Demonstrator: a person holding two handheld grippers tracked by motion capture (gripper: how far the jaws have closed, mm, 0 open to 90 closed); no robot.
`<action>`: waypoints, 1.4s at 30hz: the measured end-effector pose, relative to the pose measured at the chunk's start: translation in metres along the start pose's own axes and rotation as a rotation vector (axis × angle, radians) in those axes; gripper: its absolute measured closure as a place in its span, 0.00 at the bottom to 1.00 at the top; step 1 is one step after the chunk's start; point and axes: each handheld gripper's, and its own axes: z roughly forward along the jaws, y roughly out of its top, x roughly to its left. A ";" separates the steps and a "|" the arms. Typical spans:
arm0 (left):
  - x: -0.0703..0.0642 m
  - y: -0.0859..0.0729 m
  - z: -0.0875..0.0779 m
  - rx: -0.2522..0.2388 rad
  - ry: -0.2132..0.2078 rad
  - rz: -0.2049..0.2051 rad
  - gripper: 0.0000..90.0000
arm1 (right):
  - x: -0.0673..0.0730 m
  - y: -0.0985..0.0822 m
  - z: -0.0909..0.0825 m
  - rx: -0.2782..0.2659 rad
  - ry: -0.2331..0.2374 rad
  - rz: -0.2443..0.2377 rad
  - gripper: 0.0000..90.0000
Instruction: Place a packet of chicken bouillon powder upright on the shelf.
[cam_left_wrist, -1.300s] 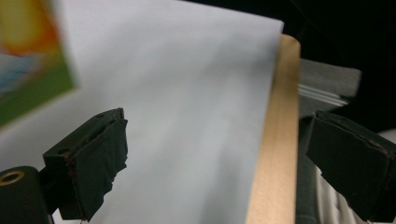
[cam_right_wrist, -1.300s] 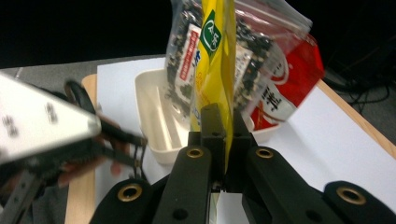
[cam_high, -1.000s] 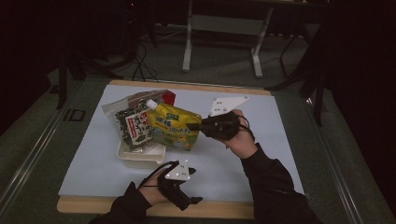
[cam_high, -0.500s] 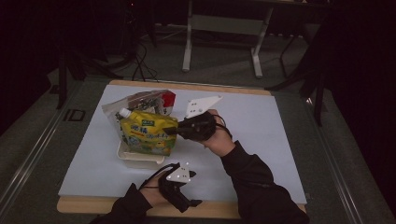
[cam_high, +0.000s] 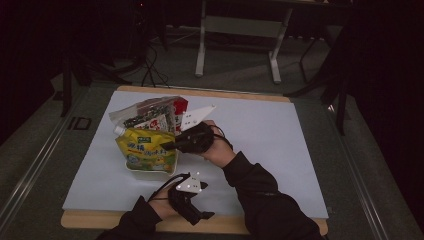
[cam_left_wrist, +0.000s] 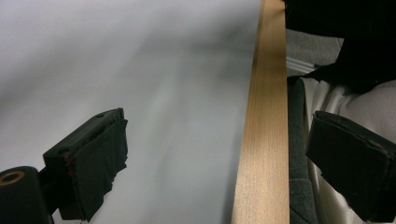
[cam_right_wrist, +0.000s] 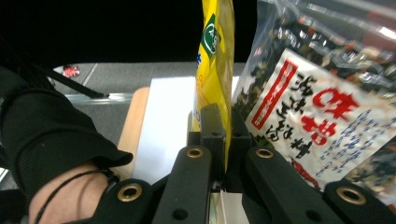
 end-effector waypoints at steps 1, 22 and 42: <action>0.000 0.000 0.000 0.003 -0.001 0.001 0.08 | -0.001 -0.002 0.002 0.007 0.005 0.005 1.00; 0.000 0.000 0.002 0.007 -0.001 0.003 0.08 | -0.004 -0.026 0.019 0.069 0.007 0.038 0.85; -0.001 0.002 0.002 0.002 -0.006 0.004 0.08 | -0.009 -0.050 -0.050 0.005 -0.149 0.101 0.50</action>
